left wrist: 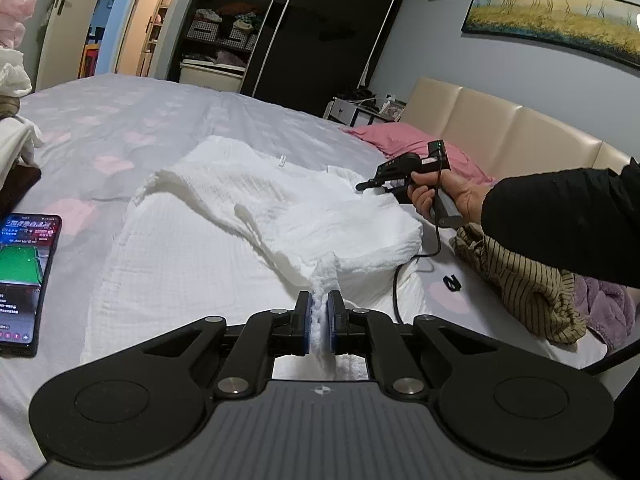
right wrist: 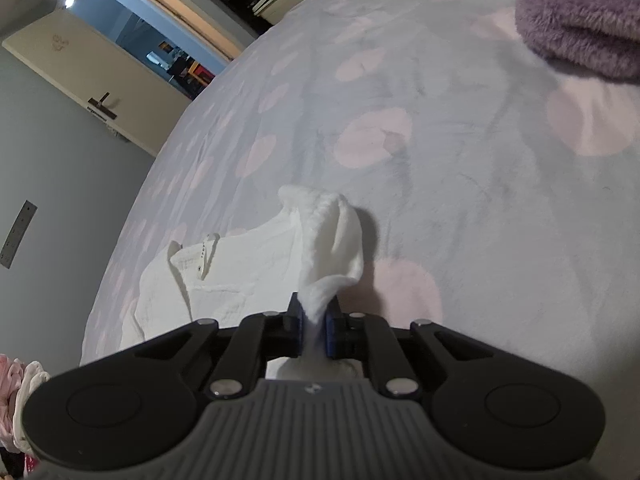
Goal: Fold clothes
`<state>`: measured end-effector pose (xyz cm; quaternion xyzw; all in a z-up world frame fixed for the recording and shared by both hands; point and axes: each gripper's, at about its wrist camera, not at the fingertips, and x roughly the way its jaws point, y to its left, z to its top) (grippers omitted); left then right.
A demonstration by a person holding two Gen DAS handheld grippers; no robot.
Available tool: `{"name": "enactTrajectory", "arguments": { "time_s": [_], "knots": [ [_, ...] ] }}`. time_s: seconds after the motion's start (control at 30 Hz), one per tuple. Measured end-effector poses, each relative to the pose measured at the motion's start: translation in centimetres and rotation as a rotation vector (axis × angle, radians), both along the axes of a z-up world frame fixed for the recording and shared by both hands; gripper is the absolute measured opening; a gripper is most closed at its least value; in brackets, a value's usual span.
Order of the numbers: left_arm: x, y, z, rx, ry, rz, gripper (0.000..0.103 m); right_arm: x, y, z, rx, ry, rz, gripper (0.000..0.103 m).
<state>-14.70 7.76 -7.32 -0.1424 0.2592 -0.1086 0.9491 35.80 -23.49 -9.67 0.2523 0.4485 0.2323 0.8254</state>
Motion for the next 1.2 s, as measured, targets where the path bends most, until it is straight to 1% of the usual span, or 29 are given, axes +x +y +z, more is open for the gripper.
{"name": "enactTrajectory", "arguments": {
  "time_s": [0.1,0.2,0.23,0.33,0.47,0.57,0.63,0.77,0.83,1.0,1.2],
  "knots": [
    [0.1,0.5,0.1,-0.049,0.027,0.018,0.006,-0.3,0.0,1.1,-0.022,-0.025,-0.003,0.011],
    [0.0,0.7,0.2,-0.070,0.040,0.027,0.006,-0.3,-0.2,2.6,-0.034,-0.053,0.001,0.010],
    [0.1,0.8,0.3,-0.091,0.049,0.030,0.006,-0.5,-0.1,3.2,-0.046,-0.062,0.008,0.010],
    [-0.2,1.7,0.8,-0.158,0.068,0.048,0.006,-1.0,0.3,5.6,-0.083,-0.087,0.033,0.010],
    [-1.3,3.1,1.7,-0.225,0.058,0.082,0.006,-1.7,1.2,9.0,-0.115,-0.121,0.036,0.010],
    [-2.1,4.2,2.0,-0.284,0.058,0.113,0.006,-1.8,2.9,11.3,-0.184,-0.097,0.026,0.010],
    [-2.6,4.9,2.2,-0.322,0.059,0.134,0.006,-1.8,4.7,12.8,-0.216,-0.087,0.037,0.010],
    [-3.5,6.6,2.2,-0.361,0.073,0.186,0.006,-1.2,9.4,14.6,-0.290,-0.059,0.055,0.010],
    [-4.0,7.7,2.0,-0.368,0.080,0.216,0.006,-1.0,11.7,15.2,-0.325,-0.050,0.060,0.010],
    [-5.2,10.2,1.3,-0.385,0.095,0.292,0.006,0.6,17.8,14.7,-0.398,-0.010,0.048,0.010],
    [-6.6,13.3,0.5,-0.405,0.114,0.382,0.006,1.5,25.6,13.5,-0.465,0.000,0.135,0.010]
  ]
}}
